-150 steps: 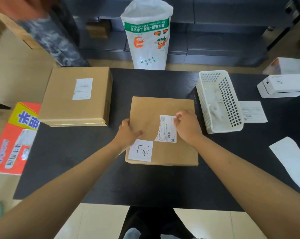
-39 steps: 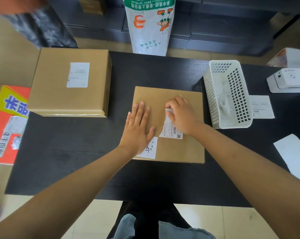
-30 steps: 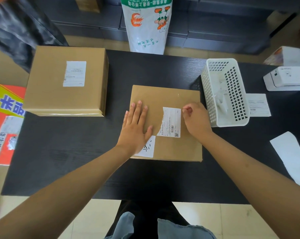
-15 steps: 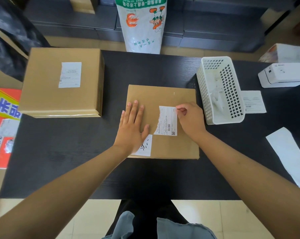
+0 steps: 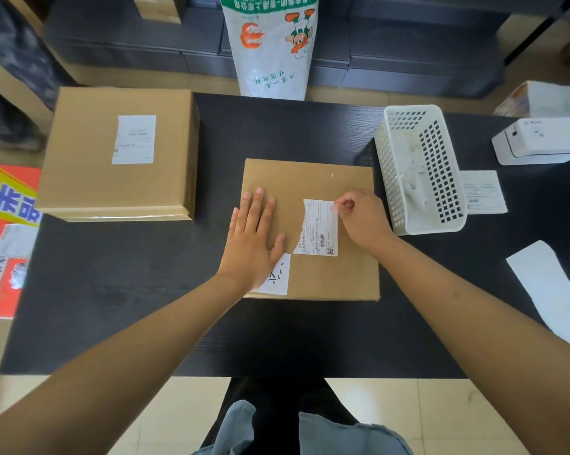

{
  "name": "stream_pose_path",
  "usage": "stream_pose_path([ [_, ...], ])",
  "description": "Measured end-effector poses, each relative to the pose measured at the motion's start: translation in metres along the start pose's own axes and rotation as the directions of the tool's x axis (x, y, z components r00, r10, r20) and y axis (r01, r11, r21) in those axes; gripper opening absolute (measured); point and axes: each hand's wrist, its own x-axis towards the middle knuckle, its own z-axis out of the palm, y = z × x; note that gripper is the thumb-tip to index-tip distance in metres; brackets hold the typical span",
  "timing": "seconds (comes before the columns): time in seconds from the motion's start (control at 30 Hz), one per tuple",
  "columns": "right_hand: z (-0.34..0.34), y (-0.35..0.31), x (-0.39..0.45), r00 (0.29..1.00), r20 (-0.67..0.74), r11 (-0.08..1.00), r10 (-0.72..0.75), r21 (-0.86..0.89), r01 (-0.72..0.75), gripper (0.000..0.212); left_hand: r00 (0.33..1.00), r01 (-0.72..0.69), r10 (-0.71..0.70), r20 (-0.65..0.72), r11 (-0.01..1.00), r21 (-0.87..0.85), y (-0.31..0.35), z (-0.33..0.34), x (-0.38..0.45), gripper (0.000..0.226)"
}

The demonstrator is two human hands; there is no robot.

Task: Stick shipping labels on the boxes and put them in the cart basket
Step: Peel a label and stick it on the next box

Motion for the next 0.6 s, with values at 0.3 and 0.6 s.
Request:
stream_pose_path([
  [0.3, 0.0036, 0.0053, -0.01, 0.994, -0.097, 0.998, -0.056, 0.001, 0.056, 0.011, 1.0, -0.002, 0.002, -0.005, 1.0, 0.005, -0.0006, 0.0011, -0.0001, 0.068],
  [0.6, 0.0025, 0.0013, -0.0034, 0.999, -0.019, 0.999, -0.033, -0.031, 0.033, 0.012, 1.0, -0.004, 0.004, -0.014, 1.0, -0.005, -0.0002, 0.0006, -0.0004, 0.068],
])
